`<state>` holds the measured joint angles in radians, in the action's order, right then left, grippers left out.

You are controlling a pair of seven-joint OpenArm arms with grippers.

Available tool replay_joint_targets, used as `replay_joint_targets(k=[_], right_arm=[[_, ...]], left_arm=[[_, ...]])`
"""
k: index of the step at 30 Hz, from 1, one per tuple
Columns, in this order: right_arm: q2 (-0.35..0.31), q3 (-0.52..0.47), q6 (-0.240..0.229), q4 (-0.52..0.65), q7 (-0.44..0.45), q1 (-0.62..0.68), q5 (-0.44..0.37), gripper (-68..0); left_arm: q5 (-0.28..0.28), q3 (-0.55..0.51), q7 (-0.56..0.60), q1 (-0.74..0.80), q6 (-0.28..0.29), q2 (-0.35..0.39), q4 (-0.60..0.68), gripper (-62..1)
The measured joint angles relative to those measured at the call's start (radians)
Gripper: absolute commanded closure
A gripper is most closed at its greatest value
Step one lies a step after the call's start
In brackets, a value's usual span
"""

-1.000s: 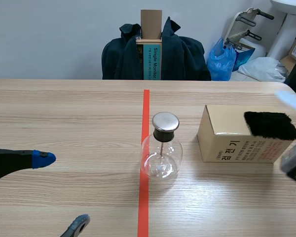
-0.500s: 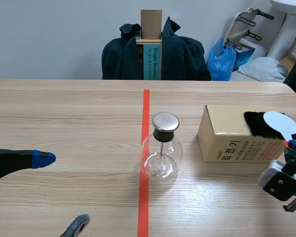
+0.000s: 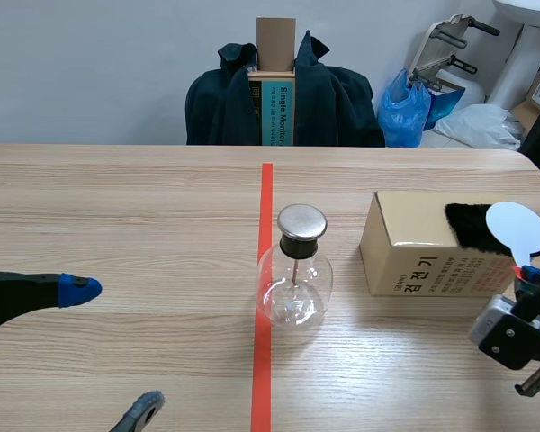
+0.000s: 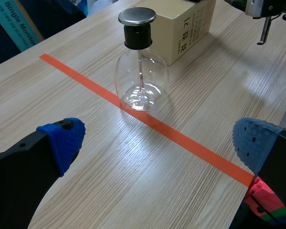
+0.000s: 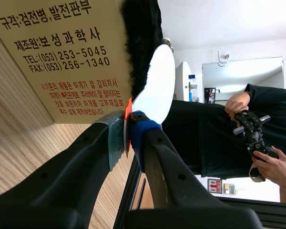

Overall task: Do the electroscope experiment.
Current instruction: 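Rub the plate on the fur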

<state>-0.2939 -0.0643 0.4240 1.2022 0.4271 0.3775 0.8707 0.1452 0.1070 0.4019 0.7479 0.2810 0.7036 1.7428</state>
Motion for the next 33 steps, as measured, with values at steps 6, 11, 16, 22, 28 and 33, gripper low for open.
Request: replay_joint_targets(k=[6, 11, 16, 22, 28, 33], right_arm=[[0.000, -0.001, -0.003, 0.000, 0.136, 0.000, 0.025, -0.8], [0.000, 0.003, 0.009, 0.000, -0.037, 0.000, 0.039, -0.8], [-0.006, -0.019, -0.005, 0.000, 0.130, 0.000, 0.044, -0.8], [0.003, 0.006, -0.013, 0.001, -0.075, 0.000, 0.042, -0.8], [0.000, 0.003, -0.044, 0.002, 0.061, -0.006, 0.047, -0.8], [0.012, -0.005, -0.043, 0.005, 0.050, -0.002, 0.055, -0.8]], left_arm=[[0.000, 0.000, 0.000, 0.000, 0.000, 0.000, 0.000, -62.3], [0.000, 0.000, 0.000, 0.000, 0.000, 0.000, 0.000, -62.3], [0.000, 0.000, 0.000, 0.000, 0.000, 0.000, 0.000, -62.3], [-0.005, 0.000, 0.000, 0.000, 0.000, 0.000, 0.000, -62.3], [-0.006, 0.000, 0.000, 0.000, 0.000, 0.000, 0.000, -62.3], [-0.006, 0.000, 0.000, 0.000, 0.000, 0.000, 0.000, -62.3]])
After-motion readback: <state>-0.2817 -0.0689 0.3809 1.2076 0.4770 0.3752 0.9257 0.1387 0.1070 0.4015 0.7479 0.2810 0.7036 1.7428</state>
